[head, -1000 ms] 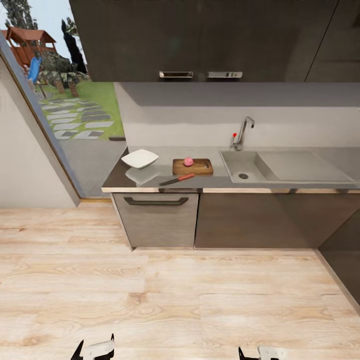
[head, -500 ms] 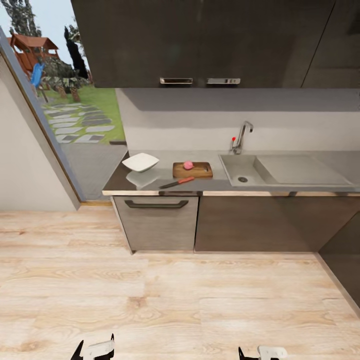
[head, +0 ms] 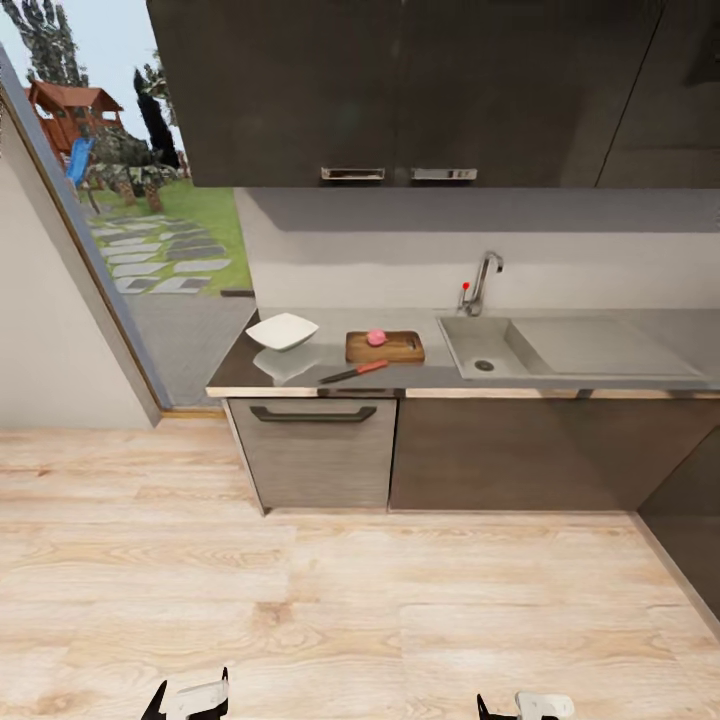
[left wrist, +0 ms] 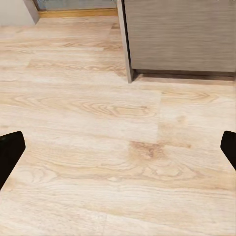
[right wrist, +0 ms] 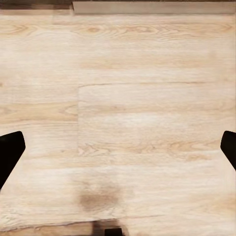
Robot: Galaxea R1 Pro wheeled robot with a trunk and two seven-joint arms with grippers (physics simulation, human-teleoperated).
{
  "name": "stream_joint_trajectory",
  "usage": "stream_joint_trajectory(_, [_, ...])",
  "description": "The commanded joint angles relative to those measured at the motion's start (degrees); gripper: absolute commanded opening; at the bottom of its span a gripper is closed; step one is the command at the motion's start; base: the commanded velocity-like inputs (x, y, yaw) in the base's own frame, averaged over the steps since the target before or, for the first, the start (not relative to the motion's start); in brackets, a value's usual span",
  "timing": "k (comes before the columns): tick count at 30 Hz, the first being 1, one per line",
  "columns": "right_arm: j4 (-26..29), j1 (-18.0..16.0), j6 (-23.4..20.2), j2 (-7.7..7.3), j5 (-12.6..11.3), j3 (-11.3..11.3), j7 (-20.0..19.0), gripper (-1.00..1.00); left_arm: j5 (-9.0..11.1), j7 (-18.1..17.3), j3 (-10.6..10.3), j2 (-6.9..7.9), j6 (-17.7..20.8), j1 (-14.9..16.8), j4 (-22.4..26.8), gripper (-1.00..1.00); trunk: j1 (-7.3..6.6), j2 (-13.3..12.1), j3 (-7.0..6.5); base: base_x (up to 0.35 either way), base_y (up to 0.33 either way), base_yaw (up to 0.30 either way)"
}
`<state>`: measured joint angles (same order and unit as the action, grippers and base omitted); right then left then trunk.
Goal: In the kitchen, take the Vidalia onion out of the sink, dice it on the chopping board with the paring knife, put the diced onion into the bowl on the countertop, then place both the paring knife and the chopping board into the sink.
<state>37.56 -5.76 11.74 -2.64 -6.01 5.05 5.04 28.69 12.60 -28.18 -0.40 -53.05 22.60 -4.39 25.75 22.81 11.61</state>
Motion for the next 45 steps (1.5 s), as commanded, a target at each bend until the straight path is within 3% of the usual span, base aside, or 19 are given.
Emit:
stream_joint_trajectory(1, [0.00,-0.05,0.21,-0.09,-0.61,0.48,0.46,1.00,0.23,0.18,-0.47,-0.04,-0.22,0.08,-0.18,1.00,0.03,0.11,0.01,0.000,0.000,0.000])
stream_joint_trajectory(45, [-0.04,-0.03,0.21,-0.09,-0.58,0.48,0.67,1.00,0.23,0.20,-0.47,-0.04,-0.22,0.08,-0.18,1.00,0.03,0.11,-3.97,0.000,0.000,0.000])
